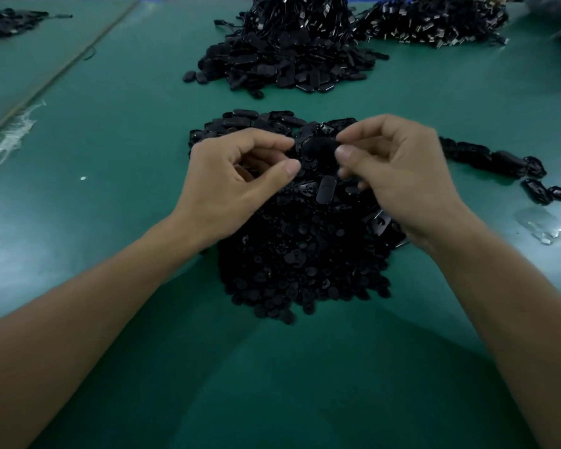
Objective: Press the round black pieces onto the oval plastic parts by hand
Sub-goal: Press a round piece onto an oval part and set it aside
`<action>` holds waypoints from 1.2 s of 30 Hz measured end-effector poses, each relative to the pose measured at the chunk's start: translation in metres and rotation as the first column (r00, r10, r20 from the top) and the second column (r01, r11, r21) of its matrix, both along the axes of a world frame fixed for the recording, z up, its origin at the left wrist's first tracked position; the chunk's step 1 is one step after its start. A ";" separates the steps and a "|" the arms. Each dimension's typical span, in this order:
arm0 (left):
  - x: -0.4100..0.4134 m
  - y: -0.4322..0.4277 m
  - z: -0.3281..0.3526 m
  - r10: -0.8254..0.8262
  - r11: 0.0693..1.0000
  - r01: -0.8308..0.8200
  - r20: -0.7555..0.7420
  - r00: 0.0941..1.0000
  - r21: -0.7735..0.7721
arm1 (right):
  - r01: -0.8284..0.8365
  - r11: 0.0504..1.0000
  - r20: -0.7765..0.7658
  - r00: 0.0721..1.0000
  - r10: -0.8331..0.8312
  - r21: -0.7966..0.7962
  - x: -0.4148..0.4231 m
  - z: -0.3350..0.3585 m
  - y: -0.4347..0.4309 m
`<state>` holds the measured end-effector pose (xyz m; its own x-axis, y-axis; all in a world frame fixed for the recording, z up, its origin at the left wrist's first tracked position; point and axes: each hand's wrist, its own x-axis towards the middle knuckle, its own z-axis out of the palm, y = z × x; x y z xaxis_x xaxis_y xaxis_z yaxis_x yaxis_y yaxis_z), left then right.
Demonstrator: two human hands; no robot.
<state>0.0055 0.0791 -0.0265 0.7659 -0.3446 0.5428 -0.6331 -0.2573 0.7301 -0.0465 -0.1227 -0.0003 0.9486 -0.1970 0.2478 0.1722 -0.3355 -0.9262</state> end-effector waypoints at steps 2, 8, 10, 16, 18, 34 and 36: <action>-0.002 -0.003 0.004 -0.047 0.999 0.047 -0.018 0.999 0.004 | -0.145 0.989 -0.002 0.989 0.145 0.001 -0.006 -0.002 0.010; 0.001 -0.004 0.001 -0.072 0.996 0.064 -0.141 0.987 -0.056 | -0.121 0.981 0.013 0.992 0.125 -0.154 -0.004 -0.006 0.009; 0.004 -0.002 -0.002 -0.047 0.995 0.030 -0.181 0.982 -0.093 | -0.021 0.965 0.056 0.998 0.037 -0.263 -0.002 -0.005 -0.003; 0.011 0.003 -0.008 0.036 0.989 -0.068 -0.234 0.972 -0.134 | 0.062 0.953 0.029 0.998 -0.057 -0.295 -0.001 0.002 -0.032; 0.010 0.004 -0.008 0.038 0.986 -0.073 -0.224 0.974 -0.149 | -0.032 0.947 -0.050 0.999 0.017 -0.319 -0.003 0.002 -0.031; 0.013 0.005 -0.011 0.077 0.982 -0.105 -0.174 0.982 -0.157 | -0.278 0.648 -0.187 0.960 0.207 -0.709 -0.023 -0.014 0.043; 0.013 0.005 -0.011 0.081 0.979 -0.111 -0.174 0.981 -0.170 | -0.277 0.668 -0.190 0.961 0.202 -0.690 -0.023 -0.014 0.042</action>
